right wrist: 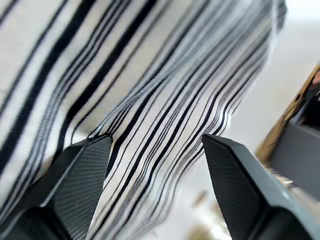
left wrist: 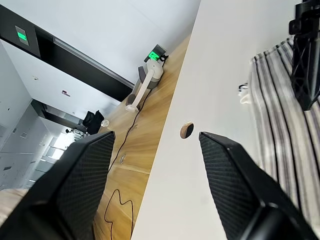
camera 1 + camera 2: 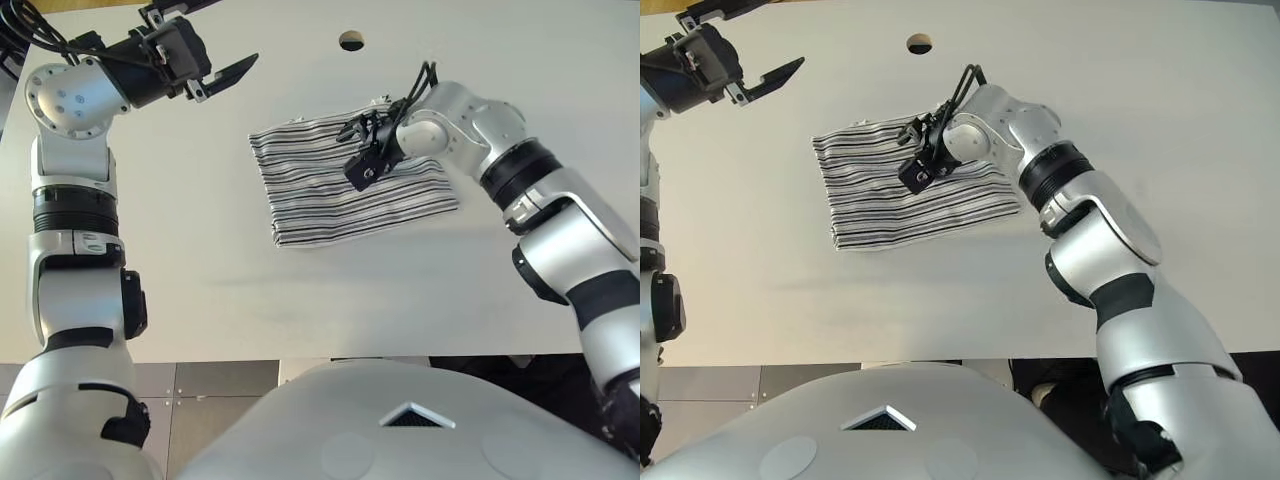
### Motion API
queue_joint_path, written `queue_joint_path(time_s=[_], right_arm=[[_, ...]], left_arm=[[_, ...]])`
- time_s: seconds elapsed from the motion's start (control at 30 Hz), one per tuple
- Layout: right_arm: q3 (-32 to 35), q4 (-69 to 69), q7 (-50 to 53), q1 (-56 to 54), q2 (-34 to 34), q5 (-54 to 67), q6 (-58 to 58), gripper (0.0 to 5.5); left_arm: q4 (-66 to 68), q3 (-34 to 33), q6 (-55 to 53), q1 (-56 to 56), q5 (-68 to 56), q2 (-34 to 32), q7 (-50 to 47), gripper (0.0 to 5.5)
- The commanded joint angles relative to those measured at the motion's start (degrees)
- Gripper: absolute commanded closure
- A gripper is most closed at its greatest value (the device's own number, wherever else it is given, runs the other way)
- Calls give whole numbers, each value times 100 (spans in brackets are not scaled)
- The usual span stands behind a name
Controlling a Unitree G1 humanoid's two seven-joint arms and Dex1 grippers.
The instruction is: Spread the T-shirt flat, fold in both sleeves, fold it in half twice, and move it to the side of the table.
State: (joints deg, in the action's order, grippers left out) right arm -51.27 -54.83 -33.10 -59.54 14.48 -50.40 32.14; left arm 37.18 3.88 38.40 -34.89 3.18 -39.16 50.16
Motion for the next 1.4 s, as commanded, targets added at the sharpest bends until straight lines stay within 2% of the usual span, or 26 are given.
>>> queue_joint_path(time_s=[0.03,0.13,0.27,0.33,0.57,0.7,0.73,0.83,0.9,1.07,1.23,1.4], right_arm=[[-1010,-1089,1883,-697,-187,-1359,247,217],[-1603,-1507,3302,-888,-502,-2073,252,217],[-2745,-1749,5211,-904,-955,-3245,241,217],[-3011,-1809,5858,-899,-1015,-3514,258,217],[-2588,-2081,6589,-1989,-774,-3198,682,217],[-2063,-2194,6313,-2403,-740,-2733,842,217],[-1764,-2232,6048,-2369,-781,-2406,964,217],[-568,-2389,4575,-1942,-1035,-1037,1296,217],[-118,-2401,3716,-1549,-1190,-472,1293,217],[359,-2307,2621,-863,-1555,168,948,217],[510,-2191,2014,-398,-2007,517,750,217],[692,-2069,1589,-180,-1933,893,770,217]], left_arm=[[-272,21,-144,170,47,-39,-142,237],[-331,48,-185,151,54,-24,-169,237],[-377,108,-208,70,59,6,-172,237],[-323,170,-201,-32,78,75,-160,237],[-372,139,-224,41,69,-3,-245,237],[-343,176,-223,-14,86,0,-237,237],[-343,180,-224,-23,86,-5,-234,237],[-338,172,-233,-72,69,-26,-212,237],[-289,189,-235,-164,62,-2,-185,237],[-203,216,-239,-298,58,44,-140,237],[-310,153,-275,-209,72,-14,-126,237],[-178,210,-212,-259,199,-40,43,237]])
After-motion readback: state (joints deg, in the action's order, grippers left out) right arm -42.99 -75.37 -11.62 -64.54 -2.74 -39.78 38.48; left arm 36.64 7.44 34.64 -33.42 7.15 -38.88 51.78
